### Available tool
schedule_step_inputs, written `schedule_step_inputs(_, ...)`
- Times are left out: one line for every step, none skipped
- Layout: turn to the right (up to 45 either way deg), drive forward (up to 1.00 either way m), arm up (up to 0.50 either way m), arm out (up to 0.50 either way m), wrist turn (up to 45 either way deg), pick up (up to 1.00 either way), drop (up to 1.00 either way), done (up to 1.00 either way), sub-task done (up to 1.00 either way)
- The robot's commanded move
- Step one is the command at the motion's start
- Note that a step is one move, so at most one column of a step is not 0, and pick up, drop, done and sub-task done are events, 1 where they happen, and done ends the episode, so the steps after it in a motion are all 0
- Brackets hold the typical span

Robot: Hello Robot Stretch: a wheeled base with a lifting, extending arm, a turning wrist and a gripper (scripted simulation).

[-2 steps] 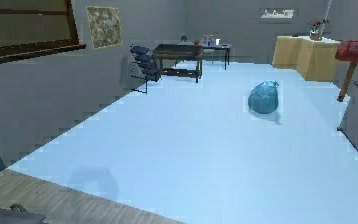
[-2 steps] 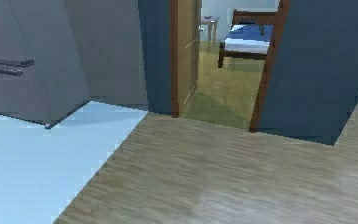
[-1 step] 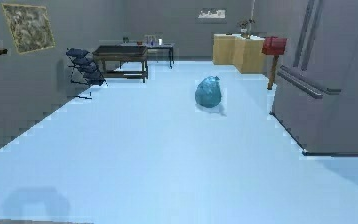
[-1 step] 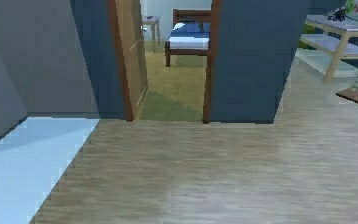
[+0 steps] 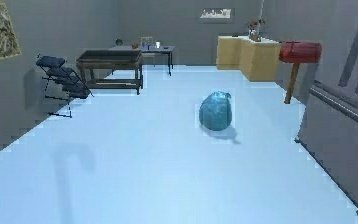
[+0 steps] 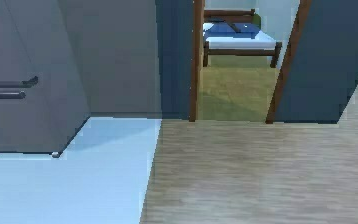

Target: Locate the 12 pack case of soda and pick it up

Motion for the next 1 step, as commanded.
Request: schedule_step_inputs(-6.0, 0.00, 0.00, 0.00, 0.0, 0.00, 0.00, 0.00, 0.00)
